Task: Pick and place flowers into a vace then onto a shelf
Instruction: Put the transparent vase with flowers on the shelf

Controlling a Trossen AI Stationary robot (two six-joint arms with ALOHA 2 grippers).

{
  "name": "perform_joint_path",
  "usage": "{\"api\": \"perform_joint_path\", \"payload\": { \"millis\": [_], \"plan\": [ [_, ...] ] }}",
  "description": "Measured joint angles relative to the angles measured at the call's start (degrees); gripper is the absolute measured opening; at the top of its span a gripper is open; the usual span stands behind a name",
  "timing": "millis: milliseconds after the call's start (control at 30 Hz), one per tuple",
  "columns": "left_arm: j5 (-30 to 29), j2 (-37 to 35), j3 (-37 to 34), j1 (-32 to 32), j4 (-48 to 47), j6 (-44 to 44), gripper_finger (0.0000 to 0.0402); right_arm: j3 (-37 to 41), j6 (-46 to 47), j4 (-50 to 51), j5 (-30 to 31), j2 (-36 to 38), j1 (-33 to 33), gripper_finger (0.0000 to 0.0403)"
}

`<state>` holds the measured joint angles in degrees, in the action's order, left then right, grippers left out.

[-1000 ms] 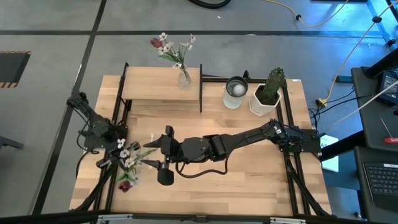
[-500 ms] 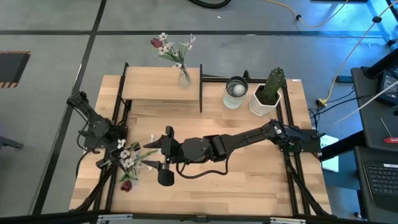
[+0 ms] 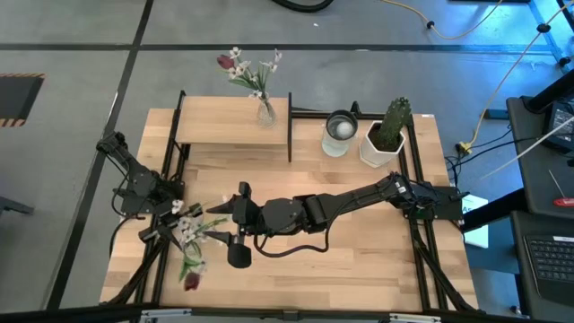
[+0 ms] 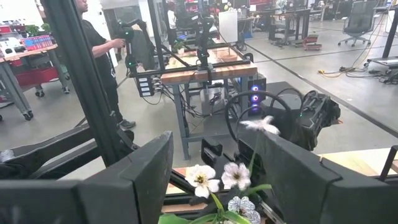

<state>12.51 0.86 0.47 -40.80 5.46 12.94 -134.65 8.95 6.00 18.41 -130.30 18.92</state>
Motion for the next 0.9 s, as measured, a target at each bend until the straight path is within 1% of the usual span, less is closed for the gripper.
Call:
{"api": "perform_joint_path", "payload": {
  "millis": [200, 333, 567, 667, 867, 900],
  "plan": [
    [0.93, 0.00, 0.68, 0.00, 0.74, 1.34, 0.0086, -0.01, -0.02, 0.00, -0.02, 0.00, 0.04, 0.0243],
    [2.44, 0.00, 1.88, 0.00, -1.18, 1.34, 0.0086, -0.02, 0.00, 0.02, -0.53, 0.00, 0.07, 0.0243],
    [1.99, 0.02, 5.53, 0.00, -13.61, 1.51, 0.0086, -0.02, 0.00, 0.00, -0.66, 0.00, 0.20, 0.0243],
    [2.11, 0.02, 7.78, 0.00, -17.05, 1.91, 0.0086, -0.02, 0.02, 0.02, -0.66, 0.00, 0.20, 0.0243],
    [1.55, 0.02, 15.14, 0.00, -29.58, 2.23, 0.0086, -0.02, -0.04, 0.02, -0.67, 0.00, 0.22, 0.0243],
    [0.83, 0.00, 15.80, 0.00, -29.73, 2.72, 0.0086, -0.02, -0.07, 0.03, -0.68, 0.00, 0.22, 0.0243]
  ]
}}
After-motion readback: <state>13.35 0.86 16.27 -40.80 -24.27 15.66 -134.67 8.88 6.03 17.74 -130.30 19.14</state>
